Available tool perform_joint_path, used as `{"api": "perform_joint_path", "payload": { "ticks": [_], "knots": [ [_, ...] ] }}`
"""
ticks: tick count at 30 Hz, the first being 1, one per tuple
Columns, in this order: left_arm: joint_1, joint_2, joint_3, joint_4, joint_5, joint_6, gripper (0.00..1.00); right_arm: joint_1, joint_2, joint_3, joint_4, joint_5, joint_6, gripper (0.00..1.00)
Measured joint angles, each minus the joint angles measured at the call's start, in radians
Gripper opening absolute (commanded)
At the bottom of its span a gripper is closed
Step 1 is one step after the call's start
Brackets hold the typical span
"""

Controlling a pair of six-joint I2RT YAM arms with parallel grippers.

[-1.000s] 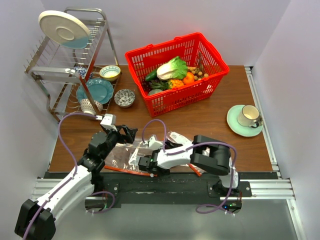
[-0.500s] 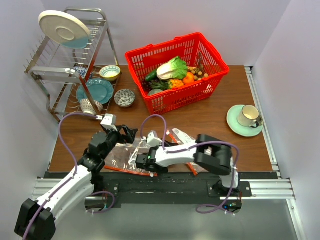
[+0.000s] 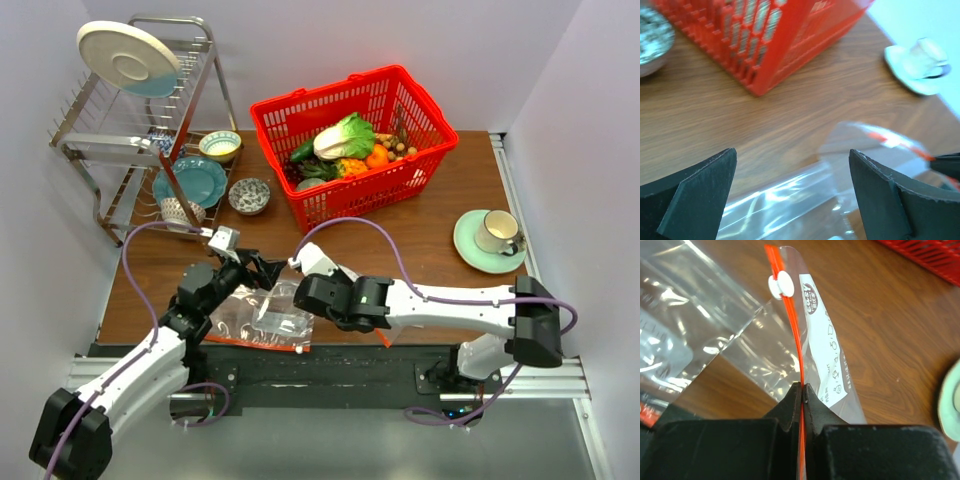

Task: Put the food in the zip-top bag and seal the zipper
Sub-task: Pick up the zipper food storage bag at the center of the board.

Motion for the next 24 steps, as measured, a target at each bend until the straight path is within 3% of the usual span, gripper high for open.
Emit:
{"api": "perform_joint_path", "payload": {
  "ticks": [8,15,24],
  "knots": [
    [0.0,-0.029,0.014,0.11,0.172,-0.094,0.98,-0.084,-0.136,0.021,-0.03,-0.208,-0.067,0.0],
    [0.0,0.007,0.13,0.174,0.332,-0.125,0.98,-0.243,-0.258,0.132,-0.08,-0.416,-0.117,0.0],
    [0.0,0.068,0.246,0.296,0.515,-0.144,1.0,-0.307,-0.267,0.33,-0.176,-0.52,-0.156,0.0]
  ]
}}
